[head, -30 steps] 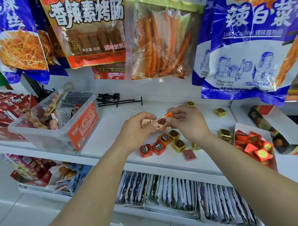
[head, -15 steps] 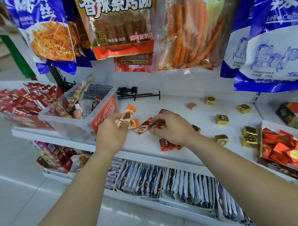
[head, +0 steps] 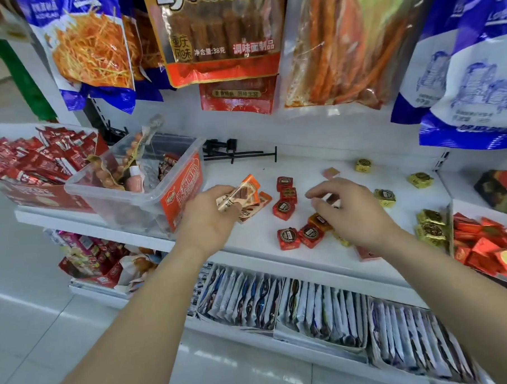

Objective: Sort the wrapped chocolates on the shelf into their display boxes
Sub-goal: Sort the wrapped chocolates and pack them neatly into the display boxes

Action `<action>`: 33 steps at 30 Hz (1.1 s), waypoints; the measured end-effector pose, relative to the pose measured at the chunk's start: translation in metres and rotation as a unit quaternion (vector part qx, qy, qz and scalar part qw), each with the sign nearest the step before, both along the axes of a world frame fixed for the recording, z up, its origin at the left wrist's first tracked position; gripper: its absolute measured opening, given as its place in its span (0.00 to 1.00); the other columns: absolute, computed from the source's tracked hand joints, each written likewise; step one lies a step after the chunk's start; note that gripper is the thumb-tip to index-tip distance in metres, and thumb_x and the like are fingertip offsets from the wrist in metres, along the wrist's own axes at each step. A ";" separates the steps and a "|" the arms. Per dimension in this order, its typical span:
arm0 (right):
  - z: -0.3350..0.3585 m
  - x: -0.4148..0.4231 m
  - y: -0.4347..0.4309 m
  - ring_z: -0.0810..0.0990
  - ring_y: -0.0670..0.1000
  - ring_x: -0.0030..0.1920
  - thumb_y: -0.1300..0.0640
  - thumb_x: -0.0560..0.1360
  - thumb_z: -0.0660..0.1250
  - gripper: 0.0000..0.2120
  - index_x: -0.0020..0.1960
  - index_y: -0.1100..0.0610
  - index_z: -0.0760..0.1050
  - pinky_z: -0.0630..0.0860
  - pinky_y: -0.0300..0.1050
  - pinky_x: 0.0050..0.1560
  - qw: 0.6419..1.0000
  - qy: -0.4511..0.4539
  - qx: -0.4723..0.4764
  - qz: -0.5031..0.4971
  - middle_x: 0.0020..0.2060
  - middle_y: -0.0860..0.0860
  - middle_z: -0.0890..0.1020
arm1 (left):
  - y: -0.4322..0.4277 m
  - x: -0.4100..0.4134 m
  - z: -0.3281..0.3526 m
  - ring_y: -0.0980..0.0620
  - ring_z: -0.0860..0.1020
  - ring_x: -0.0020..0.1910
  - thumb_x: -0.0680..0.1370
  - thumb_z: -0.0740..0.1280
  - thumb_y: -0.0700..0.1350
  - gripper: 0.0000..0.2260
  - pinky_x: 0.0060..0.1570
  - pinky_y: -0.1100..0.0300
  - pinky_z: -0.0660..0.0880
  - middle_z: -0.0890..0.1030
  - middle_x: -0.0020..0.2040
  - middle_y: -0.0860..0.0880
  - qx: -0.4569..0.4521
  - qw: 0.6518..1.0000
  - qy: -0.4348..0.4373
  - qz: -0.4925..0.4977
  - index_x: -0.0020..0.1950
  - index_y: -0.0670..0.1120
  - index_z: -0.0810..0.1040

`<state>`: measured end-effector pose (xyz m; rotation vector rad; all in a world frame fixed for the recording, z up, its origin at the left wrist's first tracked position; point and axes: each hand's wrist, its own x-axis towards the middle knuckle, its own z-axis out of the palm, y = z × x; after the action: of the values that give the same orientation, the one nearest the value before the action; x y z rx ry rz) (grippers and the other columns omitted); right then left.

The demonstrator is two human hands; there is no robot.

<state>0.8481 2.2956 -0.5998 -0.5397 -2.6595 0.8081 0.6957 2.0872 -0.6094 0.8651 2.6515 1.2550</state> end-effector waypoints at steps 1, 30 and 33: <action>-0.001 0.013 0.003 0.78 0.47 0.54 0.49 0.78 0.65 0.12 0.60 0.46 0.79 0.70 0.41 0.52 1.000 -0.011 0.028 0.002 0.54 0.41 0.78 | 0.005 0.005 0.003 0.53 0.80 0.44 0.78 0.69 0.47 0.10 0.38 0.62 0.70 0.84 0.48 0.55 0.003 1.000 -0.001 -0.007 0.58 0.54 0.82; -0.028 0.105 0.007 0.75 0.53 0.57 0.39 0.74 0.68 0.19 0.60 0.47 0.76 0.69 0.51 0.55 0.976 -0.087 0.200 0.024 0.56 0.48 0.75 | 0.075 0.102 0.017 0.50 0.79 0.46 0.73 0.72 0.50 0.14 0.49 0.49 0.77 0.79 0.45 0.57 -0.094 0.993 0.030 -0.056 0.57 0.52 0.75; -0.029 0.105 0.010 0.75 0.53 0.54 0.39 0.73 0.69 0.16 0.56 0.48 0.76 0.69 0.49 0.53 0.978 -0.070 0.194 0.025 0.53 0.47 0.75 | 0.079 0.102 0.015 0.49 0.79 0.48 0.74 0.71 0.48 0.13 0.51 0.48 0.77 0.80 0.48 0.55 -0.079 0.994 0.025 -0.068 0.56 0.51 0.72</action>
<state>0.9536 2.3053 -0.6291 -0.4425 -2.8655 0.2517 0.7974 2.1661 -0.5945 1.0421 2.6339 0.9918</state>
